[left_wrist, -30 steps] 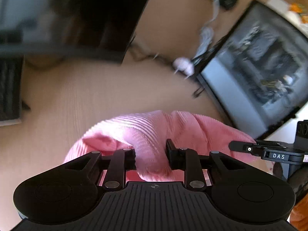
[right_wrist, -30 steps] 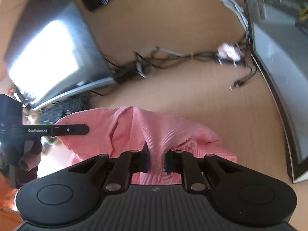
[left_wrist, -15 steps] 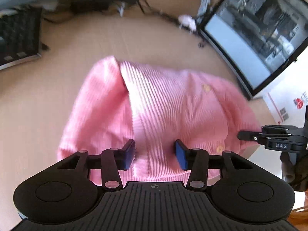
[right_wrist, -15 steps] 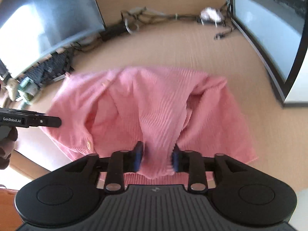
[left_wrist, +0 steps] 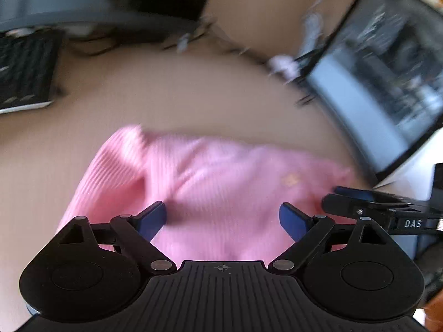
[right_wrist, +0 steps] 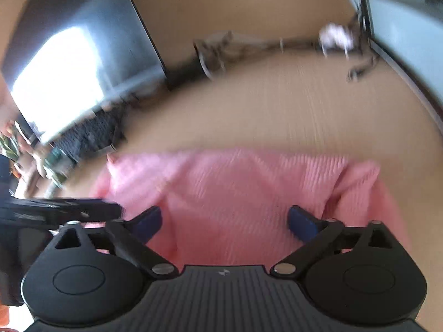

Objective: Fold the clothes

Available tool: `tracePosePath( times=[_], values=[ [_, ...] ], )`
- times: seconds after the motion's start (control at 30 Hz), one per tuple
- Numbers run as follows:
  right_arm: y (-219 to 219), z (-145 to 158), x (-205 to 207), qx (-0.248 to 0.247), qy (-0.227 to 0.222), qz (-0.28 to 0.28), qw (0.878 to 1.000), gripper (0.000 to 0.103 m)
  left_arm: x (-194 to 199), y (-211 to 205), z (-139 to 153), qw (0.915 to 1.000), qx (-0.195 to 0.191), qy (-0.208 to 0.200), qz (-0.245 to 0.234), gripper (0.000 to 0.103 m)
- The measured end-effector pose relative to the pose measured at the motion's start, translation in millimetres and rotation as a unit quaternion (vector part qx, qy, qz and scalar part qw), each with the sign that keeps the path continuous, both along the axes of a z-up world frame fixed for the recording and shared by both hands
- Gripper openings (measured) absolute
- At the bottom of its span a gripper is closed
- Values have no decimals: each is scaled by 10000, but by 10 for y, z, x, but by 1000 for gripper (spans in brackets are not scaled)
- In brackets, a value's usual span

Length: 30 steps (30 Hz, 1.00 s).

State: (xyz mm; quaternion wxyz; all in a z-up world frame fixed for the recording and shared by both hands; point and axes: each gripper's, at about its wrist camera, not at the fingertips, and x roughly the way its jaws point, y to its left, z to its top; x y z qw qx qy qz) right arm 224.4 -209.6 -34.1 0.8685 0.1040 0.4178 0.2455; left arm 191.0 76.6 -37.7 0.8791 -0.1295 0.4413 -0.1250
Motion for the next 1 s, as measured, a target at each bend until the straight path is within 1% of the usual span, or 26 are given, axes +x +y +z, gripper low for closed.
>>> tracePosePath(
  times=[0.07, 0.1, 0.17, 0.23, 0.27, 0.3, 0.37, 0.43, 0.47, 0.53, 0.6, 0.63, 0.67, 0.7, 0.73, 0.77, 0.8, 0.87, 0.93, 1.0],
  values=[
    [32, -19, -6, -53, 6, 12, 10000, 103, -146, 186, 83, 9996, -89, -94, 254, 94],
    [48, -28, -8, -79, 8, 18, 10000, 103, -220, 306, 138, 9989, -72, -197, 428, 94],
    [80, -47, -14, -132, 14, 29, 9999, 103, -326, 534, 209, 9964, 62, -369, 765, 94],
    [107, -64, -17, -144, 28, -5, 9999, 103, -367, 741, 225, 9932, 245, -412, 1061, 94],
    [115, -70, -17, -115, 42, -62, 9999, 103, -368, 822, 220, 9918, 332, -410, 1163, 91],
    [107, -72, -19, -91, 47, -91, 9999, 103, -337, 865, 197, 9913, 428, -389, 1181, 87],
    [80, -74, -22, -47, 51, -132, 9999, 103, -239, 837, 140, 9910, 715, -393, 1057, 82],
    [58, -74, -28, -46, 50, -106, 9999, 103, -148, 714, 101, 9902, 1005, -417, 877, 77],
    [58, -73, -27, -67, 50, -91, 9999, 103, -112, 637, 109, 9902, 1058, -464, 787, 73],
    [99, -68, -29, -203, 25, -62, 9998, 103, -66, 473, 210, 9920, 889, -687, 582, 72],
    [163, -65, -46, -407, -42, -28, 9992, 103, -64, 307, 385, 9928, 517, -1058, 235, 75],
    [202, -67, -64, -545, -103, 13, 9985, 103, -60, 222, 441, 9931, 265, -1145, 20, 76],
    [231, -72, -87, -681, -182, 92, 9975, 103, -40, 136, 465, 9931, -61, -1154, -212, 80],
    [256, -79, -111, -814, -264, 182, 9962, 103, -6, 59, 452, 9925, -392, -1081, -408, 82],
    [273, -81, -131, -949, -331, 291, 9945, 103, 45, -7, 391, 9916, -729, -906, -559, 83],
    [273, -62, -140, -1032, -326, 334, 9936, 103, 102, -72, 316, 9910, -947, -699, -639, 83],
    [268, -36, -146, -1097, -297, 352, 9929, 103, 163, -133, 224, 9925, -954, -466, -604, 83],
    [198, 87, -193, -1121, -310, 153, 9931, 103, 219, -238, 65, 9958, -778, -120, -464, 83],
    [105, 216, -277, -1379, -664, -285, 9878, 103, 210, -310, -5, 9971, -614, -51, -457, 84],
    [25, 293, -323, -1758, -1012, -759, 9763, 103, 192, -372, -20, 9976, -429, -111, -533, 88]
  ],
)
